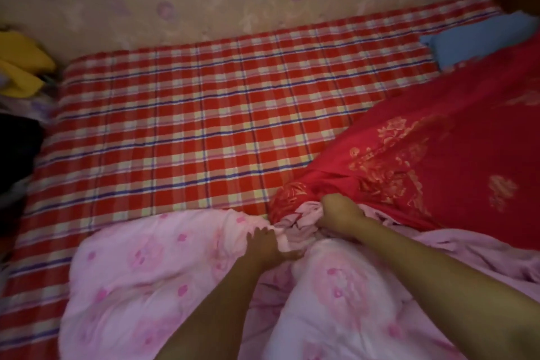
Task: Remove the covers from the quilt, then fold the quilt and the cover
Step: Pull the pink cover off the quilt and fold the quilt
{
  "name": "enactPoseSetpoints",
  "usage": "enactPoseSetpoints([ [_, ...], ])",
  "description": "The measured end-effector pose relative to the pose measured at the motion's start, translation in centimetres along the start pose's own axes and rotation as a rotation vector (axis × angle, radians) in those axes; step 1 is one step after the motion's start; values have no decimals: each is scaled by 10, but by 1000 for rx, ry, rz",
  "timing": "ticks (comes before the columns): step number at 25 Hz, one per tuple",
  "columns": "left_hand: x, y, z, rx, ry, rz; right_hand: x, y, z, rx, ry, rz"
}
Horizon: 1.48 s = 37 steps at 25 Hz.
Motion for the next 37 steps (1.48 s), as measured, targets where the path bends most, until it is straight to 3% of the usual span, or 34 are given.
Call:
enactPoseSetpoints([
  [5,18,7,-22,-145,-30,-131,55,-17,-29,148,82,-16],
  [8,28,-1,-42,-20,60,-74,77,-15,-28,187,34,-43],
  [10,39,-13,-56,-33,197,-108,93,-12,-31,160,2,-129],
  [16,46,-70,-105,-48,242,-337,138,-35,-80,100,-8,-369],
  [20,90,-124,-143,-142,223,-418,175,-45,-163,-90,105,-487],
  [23,103,-170,-160,-246,113,-387,187,-54,-256,-348,222,-492],
  [25,97,-189,-170,-326,19,-325,172,-62,-304,-509,247,-403],
  [27,87,-200,-184,-329,-11,-231,158,-66,-314,-536,128,-186],
  [28,81,-202,-193,-323,4,-194,155,-65,-308,-498,59,-62],
  [30,68,-200,-203,-384,-19,-141,175,-64,-269,-289,-54,-4],
  [33,56,-198,-198,-364,-31,-72,195,-61,-164,230,-10,-308],
  [34,54,-200,-193,-348,-65,-29,188,-64,-122,399,-5,-327],
  [35,51,-202,-188,-329,-104,18,174,-62,-88,512,-87,-235],
  [37,46,-209,-173,-313,-144,87,133,-48,-49,530,-355,58],
])
Point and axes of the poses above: each hand's wrist, its own y-axis towards the middle knuckle, its own x-axis out of the back of the hand, z = x × y, the point moved 1 cm from there along y, towards the middle knuckle, and after that the axes turned 14 degrees about -y, right-handed, at the moved point
